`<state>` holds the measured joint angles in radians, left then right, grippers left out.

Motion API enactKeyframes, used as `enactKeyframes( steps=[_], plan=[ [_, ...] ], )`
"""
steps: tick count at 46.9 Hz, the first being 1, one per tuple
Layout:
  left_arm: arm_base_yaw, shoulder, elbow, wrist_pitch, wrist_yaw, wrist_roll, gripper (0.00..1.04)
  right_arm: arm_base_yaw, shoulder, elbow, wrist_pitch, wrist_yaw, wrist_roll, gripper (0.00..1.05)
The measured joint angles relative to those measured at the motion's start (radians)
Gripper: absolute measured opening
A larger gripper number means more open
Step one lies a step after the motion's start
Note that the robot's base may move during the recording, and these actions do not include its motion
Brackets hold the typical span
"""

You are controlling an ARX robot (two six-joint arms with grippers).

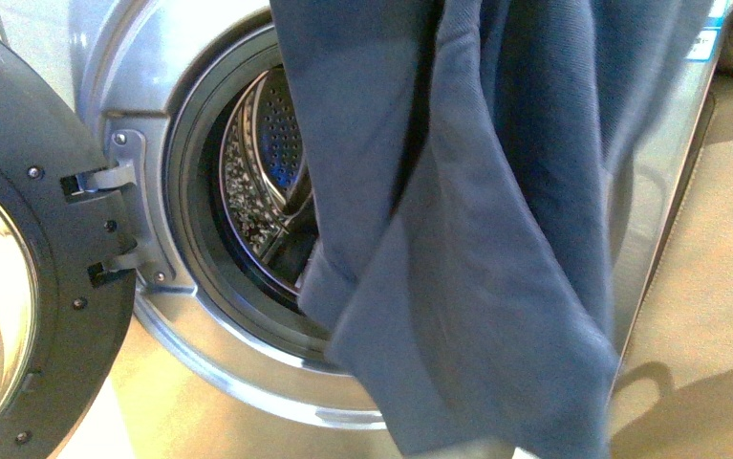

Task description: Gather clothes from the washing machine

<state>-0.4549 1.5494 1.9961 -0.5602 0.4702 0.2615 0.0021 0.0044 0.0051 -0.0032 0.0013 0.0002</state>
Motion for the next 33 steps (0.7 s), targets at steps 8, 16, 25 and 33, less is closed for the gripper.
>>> enactKeyframes(
  steps=[8,16,25,33],
  plan=[
    [-0.004,0.002,0.003,0.000,0.002,0.004,0.08,-0.147,0.149,-0.013,0.318,-0.411,0.197,0.97],
    [-0.005,0.002,0.004,-0.001,0.001,0.007,0.08,-0.282,0.433,-0.004,0.977,-1.037,0.678,0.97],
    [-0.005,0.003,0.004,-0.001,0.002,0.008,0.08,-0.153,0.663,0.049,1.112,-0.997,0.710,0.97],
    [-0.005,0.003,0.004,-0.001,0.001,0.008,0.08,-0.041,0.886,0.174,1.159,-0.910,0.584,0.97]
  ],
)
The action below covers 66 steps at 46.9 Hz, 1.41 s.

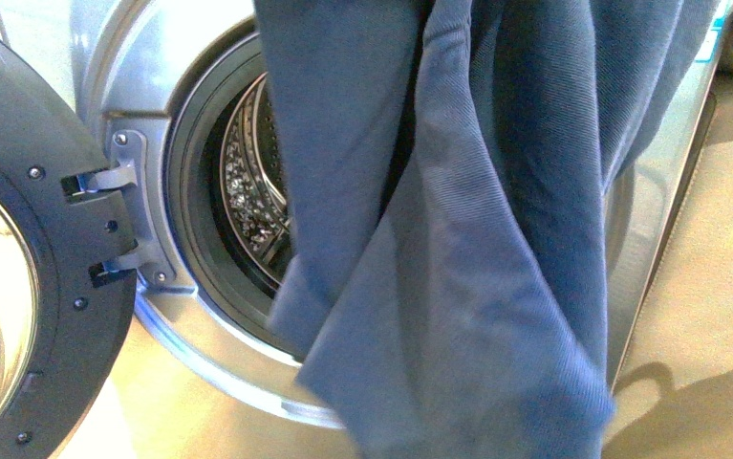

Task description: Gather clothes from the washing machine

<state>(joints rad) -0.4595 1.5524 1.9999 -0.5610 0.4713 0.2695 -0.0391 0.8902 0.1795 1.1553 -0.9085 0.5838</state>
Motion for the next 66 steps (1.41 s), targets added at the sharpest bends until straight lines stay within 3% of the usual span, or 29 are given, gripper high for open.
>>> enactKeyframes(
  steps=[13,30,48,66],
  plan=[
    [0.000,0.000,0.000,0.000,0.000,0.000,0.08,0.089,0.238,0.189,0.022,0.120,-0.160,0.97],
    [0.000,0.000,0.000,0.000,0.000,0.000,0.08,0.148,0.473,0.419,0.021,0.227,-0.227,0.97],
    [0.000,0.000,0.000,0.000,-0.002,0.000,0.08,0.233,0.660,0.624,-0.021,0.208,-0.142,0.97],
    [0.000,0.000,0.000,0.000,-0.003,0.001,0.08,0.348,0.654,0.587,0.006,0.146,-0.139,0.97]
  ],
)
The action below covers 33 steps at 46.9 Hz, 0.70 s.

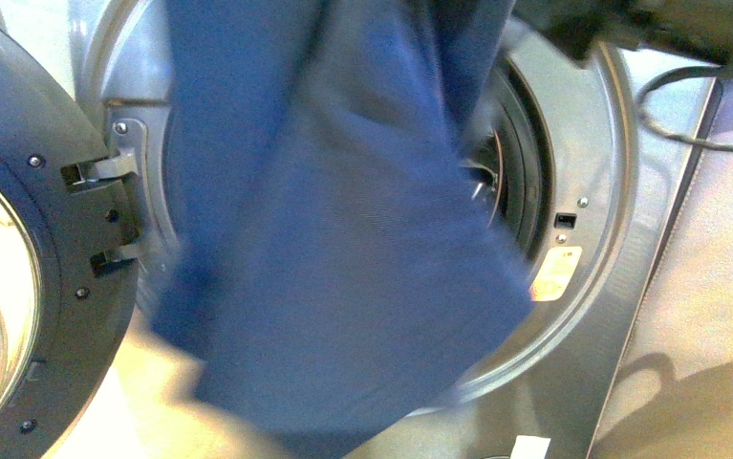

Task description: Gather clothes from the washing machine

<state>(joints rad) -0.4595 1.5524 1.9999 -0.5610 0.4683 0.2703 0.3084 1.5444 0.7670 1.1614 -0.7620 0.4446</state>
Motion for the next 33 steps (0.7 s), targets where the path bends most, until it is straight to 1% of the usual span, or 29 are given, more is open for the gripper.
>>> enactKeyframes(
  steps=[11,21,25,33],
  plan=[
    [0.000,0.000,0.000,0.000,0.000,0.000,0.08,0.006,-0.036,-0.077,0.080,-0.028,0.045,0.97],
    [0.000,0.000,0.000,0.000,0.000,0.000,0.08,0.016,-0.047,-0.089,0.066,-0.026,0.021,0.97],
    [0.000,0.000,0.000,0.000,0.000,0.000,0.08,0.025,-0.025,-0.052,0.040,-0.013,-0.005,0.97],
    [0.000,0.000,0.000,0.000,-0.003,0.002,0.08,0.045,0.072,0.077,-0.035,0.058,-0.060,0.97]
  ],
)
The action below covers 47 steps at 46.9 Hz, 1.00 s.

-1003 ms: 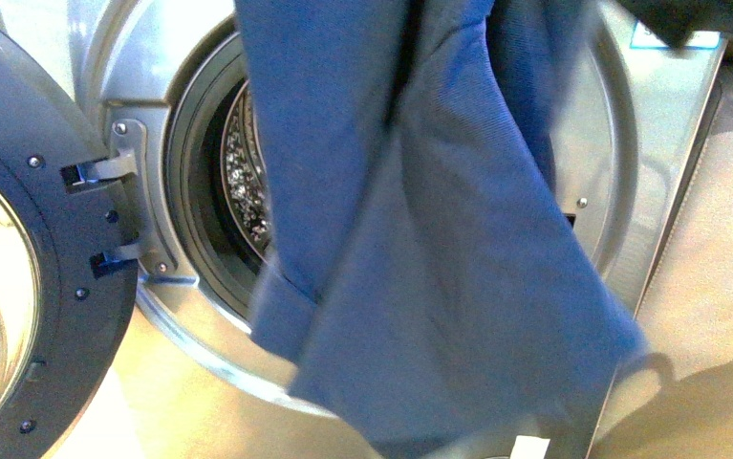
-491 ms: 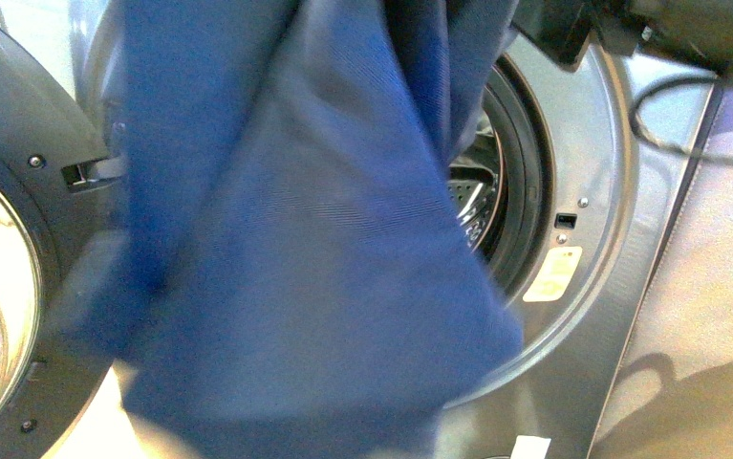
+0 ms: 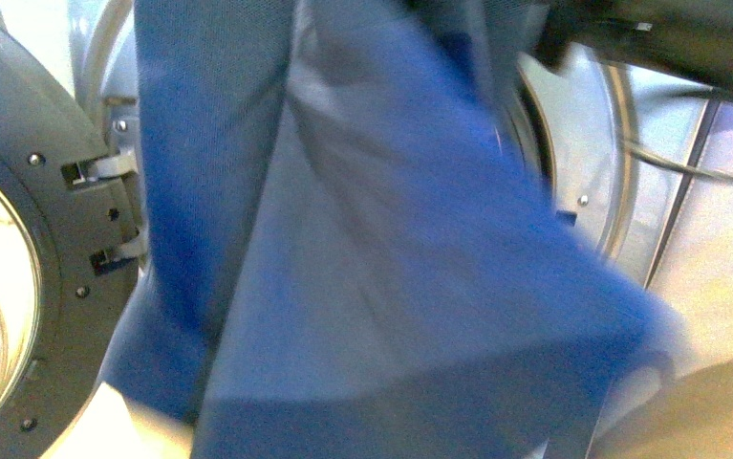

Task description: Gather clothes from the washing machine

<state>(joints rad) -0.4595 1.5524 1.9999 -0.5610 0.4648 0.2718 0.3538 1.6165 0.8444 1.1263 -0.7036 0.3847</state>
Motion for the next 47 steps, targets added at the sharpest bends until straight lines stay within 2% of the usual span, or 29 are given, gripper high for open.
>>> enactKeyframes(
  steps=[9,18,25,27,37,47],
  plan=[
    [0.001,0.001,0.000,0.000,-0.002,0.006,0.08,0.027,0.060,0.113,-0.073,0.081,-0.042,0.97],
    [0.001,0.001,0.000,0.000,-0.003,0.007,0.08,0.039,0.060,0.127,-0.122,0.159,-0.073,0.63],
    [0.001,0.002,0.000,0.000,-0.004,0.008,0.08,0.027,0.059,0.124,-0.119,0.183,-0.072,0.44],
    [0.001,0.002,0.000,0.000,-0.004,0.008,0.11,0.022,0.058,0.122,-0.117,0.188,-0.071,0.39],
    [0.001,0.002,0.003,0.000,0.003,0.008,0.42,-0.029,0.055,0.109,-0.100,0.236,-0.034,0.11],
    [0.001,0.002,0.005,0.000,0.006,0.008,0.73,-0.121,0.003,0.080,-0.069,0.272,0.045,0.07]
  ],
)
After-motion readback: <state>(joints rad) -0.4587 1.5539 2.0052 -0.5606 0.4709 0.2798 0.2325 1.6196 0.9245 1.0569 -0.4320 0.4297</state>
